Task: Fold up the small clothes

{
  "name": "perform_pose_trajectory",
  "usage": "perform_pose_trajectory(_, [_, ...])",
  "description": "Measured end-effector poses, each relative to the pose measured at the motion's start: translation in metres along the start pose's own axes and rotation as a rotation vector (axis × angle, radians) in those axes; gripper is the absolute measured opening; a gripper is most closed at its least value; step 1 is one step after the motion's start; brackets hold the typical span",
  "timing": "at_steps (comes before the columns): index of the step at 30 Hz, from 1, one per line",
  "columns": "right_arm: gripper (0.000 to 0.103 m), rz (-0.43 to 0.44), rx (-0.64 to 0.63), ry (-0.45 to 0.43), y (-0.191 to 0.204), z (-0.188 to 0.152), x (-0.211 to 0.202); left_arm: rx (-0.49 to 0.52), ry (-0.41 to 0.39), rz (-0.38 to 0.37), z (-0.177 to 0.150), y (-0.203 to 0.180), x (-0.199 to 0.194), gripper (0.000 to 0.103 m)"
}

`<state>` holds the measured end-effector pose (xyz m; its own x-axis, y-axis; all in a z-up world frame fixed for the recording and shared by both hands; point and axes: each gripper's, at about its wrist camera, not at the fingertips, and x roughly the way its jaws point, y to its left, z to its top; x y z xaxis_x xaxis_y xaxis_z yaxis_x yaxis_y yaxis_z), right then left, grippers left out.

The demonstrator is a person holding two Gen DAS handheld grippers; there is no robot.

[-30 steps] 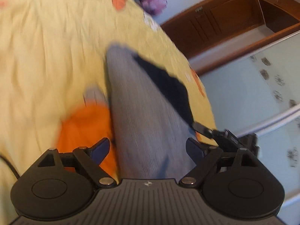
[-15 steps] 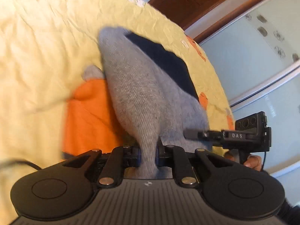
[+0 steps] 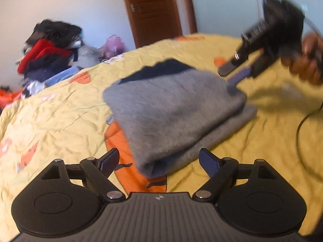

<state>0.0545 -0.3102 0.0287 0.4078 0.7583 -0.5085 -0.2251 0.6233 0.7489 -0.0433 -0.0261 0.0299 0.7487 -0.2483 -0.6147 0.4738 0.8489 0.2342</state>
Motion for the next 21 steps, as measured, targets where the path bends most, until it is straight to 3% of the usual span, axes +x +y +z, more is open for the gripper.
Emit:
perform_pose_trajectory(2, [0.046,-0.034,-0.06,0.041,0.011,-0.002,0.011,0.061,0.04,0.066,-0.001,-0.007,0.02,0.08])
perform_pose_trajectory(4, [0.042,-0.058,-0.105,0.06,0.018,-0.008,0.019,0.054,0.054,0.058,0.0,-0.004,0.031,0.057])
perform_pose_trajectory(5, [0.037,-0.064,-0.126,0.069,0.021,-0.01,0.022,0.015,0.054,0.039,0.003,-0.001,0.031,0.038])
perform_pose_trajectory(6, [0.026,-0.078,-0.143,0.079,0.023,-0.013,0.025,-0.022,0.055,0.02,0.005,0.003,0.032,0.019])
perform_pose_trajectory(7, [0.013,-0.098,-0.155,0.089,0.024,-0.015,0.029,-0.034,0.054,0.018,0.006,0.004,0.033,0.013])
perform_pose_trajectory(9, [0.012,-0.121,-0.155,0.107,0.022,-0.02,0.031,-0.055,0.056,0.022,0.006,0.009,0.032,0.007])
perform_pose_trajectory(13, [0.01,-0.069,-0.168,0.116,0.032,-0.028,0.012,-0.196,0.085,-0.028,-0.003,0.033,0.018,0.005])
perform_pose_trajectory(17, [0.009,-0.129,-0.148,0.16,0.014,-0.042,0.018,-0.25,0.097,-0.016,-0.013,0.04,0.021,0.005])
perform_pose_trajectory(20, [0.019,-0.042,-0.062,0.104,0.006,-0.038,0.005,-0.231,0.097,0.007,-0.008,0.035,0.02,0.007])
perform_pose_trajectory(21, [0.04,-0.031,-0.052,0.088,0.007,-0.034,0.002,-0.221,0.104,0.008,-0.006,0.032,0.019,0.009])
